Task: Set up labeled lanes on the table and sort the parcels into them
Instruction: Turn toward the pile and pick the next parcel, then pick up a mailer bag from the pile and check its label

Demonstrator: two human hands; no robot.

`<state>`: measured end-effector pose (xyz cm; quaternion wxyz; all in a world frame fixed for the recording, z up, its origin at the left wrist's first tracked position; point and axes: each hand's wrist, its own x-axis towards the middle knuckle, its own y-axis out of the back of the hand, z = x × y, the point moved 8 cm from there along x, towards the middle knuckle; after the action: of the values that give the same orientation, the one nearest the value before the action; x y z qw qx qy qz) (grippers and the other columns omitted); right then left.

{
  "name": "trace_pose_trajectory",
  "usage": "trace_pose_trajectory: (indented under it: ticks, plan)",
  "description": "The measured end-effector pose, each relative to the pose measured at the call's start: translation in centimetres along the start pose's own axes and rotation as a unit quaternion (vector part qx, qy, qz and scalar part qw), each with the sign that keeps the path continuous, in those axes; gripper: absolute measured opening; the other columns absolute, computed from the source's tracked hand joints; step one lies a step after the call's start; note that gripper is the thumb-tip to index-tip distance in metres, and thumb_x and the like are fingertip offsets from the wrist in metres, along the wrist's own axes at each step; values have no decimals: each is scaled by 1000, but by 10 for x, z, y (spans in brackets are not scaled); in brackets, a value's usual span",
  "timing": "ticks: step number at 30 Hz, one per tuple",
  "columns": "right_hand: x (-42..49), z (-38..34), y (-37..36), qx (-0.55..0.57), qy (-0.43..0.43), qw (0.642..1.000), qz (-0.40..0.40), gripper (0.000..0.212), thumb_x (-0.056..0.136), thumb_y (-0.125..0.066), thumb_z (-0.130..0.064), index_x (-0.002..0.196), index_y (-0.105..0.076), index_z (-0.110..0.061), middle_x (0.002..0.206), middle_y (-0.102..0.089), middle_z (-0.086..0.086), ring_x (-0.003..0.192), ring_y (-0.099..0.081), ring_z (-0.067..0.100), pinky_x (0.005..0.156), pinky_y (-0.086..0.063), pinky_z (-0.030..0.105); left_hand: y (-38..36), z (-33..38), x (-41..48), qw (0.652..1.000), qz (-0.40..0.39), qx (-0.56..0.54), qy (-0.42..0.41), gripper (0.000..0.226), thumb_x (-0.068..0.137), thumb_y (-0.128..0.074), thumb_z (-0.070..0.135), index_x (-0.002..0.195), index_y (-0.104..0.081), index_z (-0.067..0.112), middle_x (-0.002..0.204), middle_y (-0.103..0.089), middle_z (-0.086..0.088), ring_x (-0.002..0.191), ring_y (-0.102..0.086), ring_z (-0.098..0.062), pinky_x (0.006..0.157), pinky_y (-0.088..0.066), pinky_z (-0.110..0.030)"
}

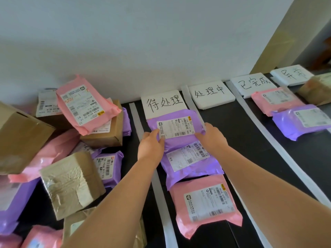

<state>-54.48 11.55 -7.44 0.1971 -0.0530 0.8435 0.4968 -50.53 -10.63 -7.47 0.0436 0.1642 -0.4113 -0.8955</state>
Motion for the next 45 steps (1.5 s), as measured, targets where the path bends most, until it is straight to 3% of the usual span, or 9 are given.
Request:
trace_pose_trajectory:
  ticks: [5, 11, 16, 21, 27, 33, 38, 43, 45]
  plan:
    - [-22, -4, 20, 5, 19, 999, 39, 52, 102, -47, -37, 145, -36, -11, 132, -48, 16, 113, -55, 34, 91, -47, 45, 17, 5, -26, 1000, 26, -12, -7, 49, 102, -49, 32, 149, -37, 22, 143, -40, -8, 120, -53, -26, 97, -49, -37]
    - [-72, -17, 37, 23, 66, 996, 52, 48, 101, -48, -40, 141, -42, -14, 125, -50, 12, 99, -59, 28, 80, -52, 42, 35, 13, -82, 999, 41, -7, -16, 47, 102, -47, 32, 148, -39, 23, 144, -42, -8, 126, -48, -28, 98, -42, -37]
    - [-128, -28, 37, 50, 125, 990, 37, 51, 100, -51, -38, 145, -42, -16, 135, -48, 12, 112, -57, 29, 91, -49, 42, 52, 10, -150, 998, 65, 5, -10, 47, 103, -45, 30, 150, -38, 22, 148, -41, -6, 129, -47, -26, 102, -43, -38]
    - [-179, -43, 19, 57, 181, 982, 21, 44, 101, -52, -32, 141, -47, -14, 133, -55, 12, 117, -55, 30, 83, -41, 33, 69, -15, -221, 995, 89, -1, 35, 49, 104, -45, 27, 151, -35, 25, 154, -37, -2, 138, -40, -21, 109, -39, -37]
    - [-246, -78, -21, 98, 227, 969, -2, 36, 104, -39, -40, 116, -61, -14, 108, -64, 6, 105, -60, 27, 85, -46, 38, 94, -80, -283, 987, 128, -19, 91, 43, 103, -45, 26, 146, -42, 25, 151, -42, -2, 134, -45, -22, 107, -43, -39]
    - [-308, -119, -63, 80, 278, 956, -49, 40, 103, -45, -39, 139, -52, -22, 132, -59, -1, 120, -57, 17, 94, -47, 33, 126, -138, -323, 973, 195, -57, 107, 36, 101, -46, 19, 136, -55, 19, 137, -55, -7, 124, -52, -24, 100, -44, -33]
    - [-350, -156, -106, 92, 280, 953, -69, 33, 102, -50, -34, 133, -57, -25, 127, -60, -5, 113, -59, 13, 96, -50, 36, 152, -208, -342, 959, 211, -79, 174, 37, 100, -47, 17, 135, -56, 24, 140, -55, -1, 125, -53, -20, 104, -41, -31]
    - [-389, -206, -162, 101, 267, 955, -80, 27, 101, -50, -30, 126, -60, -27, 115, -60, -10, 100, -55, 7, 76, -45, 23, 207, -269, -365, 956, 240, -87, 142, 32, 98, -49, 9, 126, -64, 14, 133, -59, -5, 123, -53, -22, 99, -40, -26]
    - [-410, -233, -189, 100, 279, 951, -94, 26, 101, -51, -27, 124, -61, -25, 112, -61, -9, 103, -57, 10, 80, -44, 26, 230, -305, -375, 952, 254, -74, 153, 33, 98, -48, 11, 126, -64, 14, 138, -54, -3, 126, -50, -22, 101, -41, -31]
